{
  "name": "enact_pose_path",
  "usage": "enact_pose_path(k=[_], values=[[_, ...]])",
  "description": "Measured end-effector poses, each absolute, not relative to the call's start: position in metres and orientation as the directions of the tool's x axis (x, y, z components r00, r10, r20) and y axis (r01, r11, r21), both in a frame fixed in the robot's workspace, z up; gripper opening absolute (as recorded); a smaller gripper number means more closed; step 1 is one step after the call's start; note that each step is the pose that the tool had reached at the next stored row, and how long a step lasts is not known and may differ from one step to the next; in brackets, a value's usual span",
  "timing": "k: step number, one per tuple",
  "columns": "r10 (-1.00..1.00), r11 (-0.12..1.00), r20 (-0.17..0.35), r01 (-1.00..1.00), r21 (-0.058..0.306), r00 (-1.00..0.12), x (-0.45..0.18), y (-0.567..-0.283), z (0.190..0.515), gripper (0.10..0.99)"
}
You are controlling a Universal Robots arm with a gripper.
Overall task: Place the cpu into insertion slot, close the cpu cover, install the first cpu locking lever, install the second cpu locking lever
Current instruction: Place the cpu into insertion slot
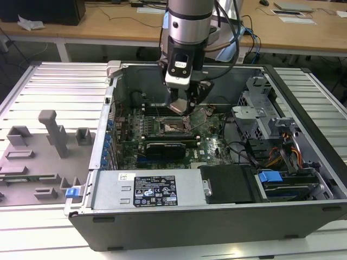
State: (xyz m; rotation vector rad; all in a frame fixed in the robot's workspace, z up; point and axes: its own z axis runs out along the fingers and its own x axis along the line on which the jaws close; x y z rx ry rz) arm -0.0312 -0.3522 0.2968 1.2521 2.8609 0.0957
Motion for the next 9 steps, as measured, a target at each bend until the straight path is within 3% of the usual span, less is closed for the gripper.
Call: enact_pose_path(k=[9], values=[[0.874, 0.484, 0.009, 0.873, 0.063, -0.486, -0.0312, -0.3522, 0.2939, 0.541]])
